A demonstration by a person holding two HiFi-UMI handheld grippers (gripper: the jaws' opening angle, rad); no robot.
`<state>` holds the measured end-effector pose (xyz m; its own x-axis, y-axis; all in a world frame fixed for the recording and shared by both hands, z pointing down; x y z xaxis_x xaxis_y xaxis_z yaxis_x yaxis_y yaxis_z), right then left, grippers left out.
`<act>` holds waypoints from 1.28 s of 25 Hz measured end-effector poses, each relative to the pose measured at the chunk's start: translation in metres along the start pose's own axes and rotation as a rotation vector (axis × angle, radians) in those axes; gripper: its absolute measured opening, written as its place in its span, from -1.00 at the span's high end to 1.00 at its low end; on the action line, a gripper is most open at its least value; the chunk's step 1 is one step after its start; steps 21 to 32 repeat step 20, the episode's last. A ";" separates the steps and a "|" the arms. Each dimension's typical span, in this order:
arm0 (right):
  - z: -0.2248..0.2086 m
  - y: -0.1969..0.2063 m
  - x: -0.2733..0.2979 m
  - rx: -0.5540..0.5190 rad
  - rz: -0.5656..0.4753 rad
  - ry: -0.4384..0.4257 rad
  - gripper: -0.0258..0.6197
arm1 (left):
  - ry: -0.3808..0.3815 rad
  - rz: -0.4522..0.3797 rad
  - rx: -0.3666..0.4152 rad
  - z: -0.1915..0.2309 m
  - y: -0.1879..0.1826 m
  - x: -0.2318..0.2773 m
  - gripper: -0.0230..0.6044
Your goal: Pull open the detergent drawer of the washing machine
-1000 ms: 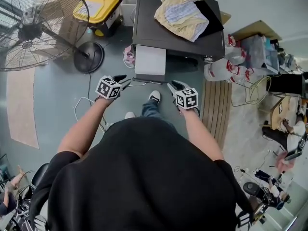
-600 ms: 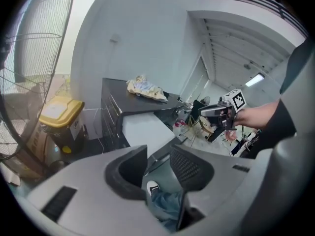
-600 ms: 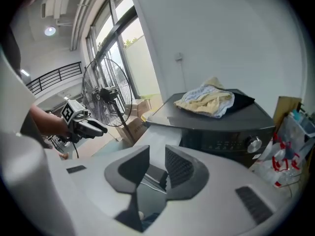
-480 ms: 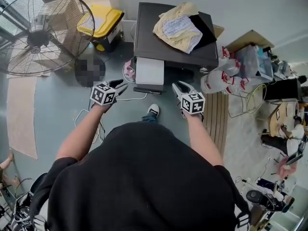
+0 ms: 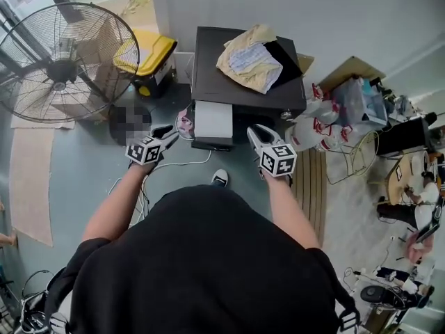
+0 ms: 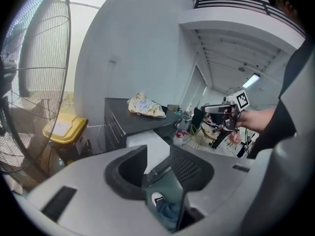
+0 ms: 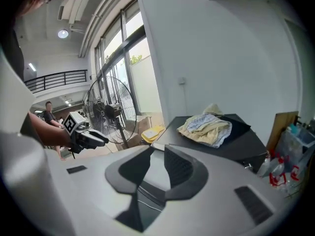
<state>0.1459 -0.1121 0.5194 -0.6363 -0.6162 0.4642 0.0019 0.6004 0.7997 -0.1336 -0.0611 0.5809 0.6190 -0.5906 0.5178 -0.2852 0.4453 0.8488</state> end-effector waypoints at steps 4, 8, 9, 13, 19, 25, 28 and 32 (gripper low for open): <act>0.005 -0.006 -0.012 0.000 -0.031 0.009 0.64 | 0.007 -0.015 0.020 -0.007 -0.005 -0.010 0.46; 0.005 -0.014 -0.023 0.012 -0.054 0.022 0.64 | -0.005 -0.033 0.025 -0.007 -0.012 -0.020 0.46; 0.006 -0.014 -0.026 0.013 -0.059 0.024 0.64 | -0.009 -0.036 0.026 -0.007 -0.012 -0.023 0.46; 0.010 -0.011 -0.034 0.014 -0.076 0.034 0.64 | -0.019 -0.052 0.027 -0.007 -0.009 -0.034 0.46; 0.013 -0.006 -0.040 0.031 -0.081 0.038 0.64 | -0.025 -0.057 0.029 -0.008 -0.012 -0.041 0.46; 0.013 -0.004 -0.042 0.033 -0.080 0.038 0.64 | -0.024 -0.057 0.028 -0.008 -0.012 -0.042 0.46; 0.013 -0.004 -0.042 0.033 -0.080 0.038 0.64 | -0.024 -0.057 0.028 -0.008 -0.012 -0.042 0.46; 0.013 -0.004 -0.042 0.033 -0.080 0.038 0.64 | -0.024 -0.057 0.028 -0.008 -0.012 -0.042 0.46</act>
Point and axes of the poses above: the fingertips, and each gripper's own axes: x forward along the fingers, z to its left, y out of its underside, the point moved 2 cm from there along -x, backward along the fingers, and after that the axes turned 14 degrees about x, right-handed, at the moved point
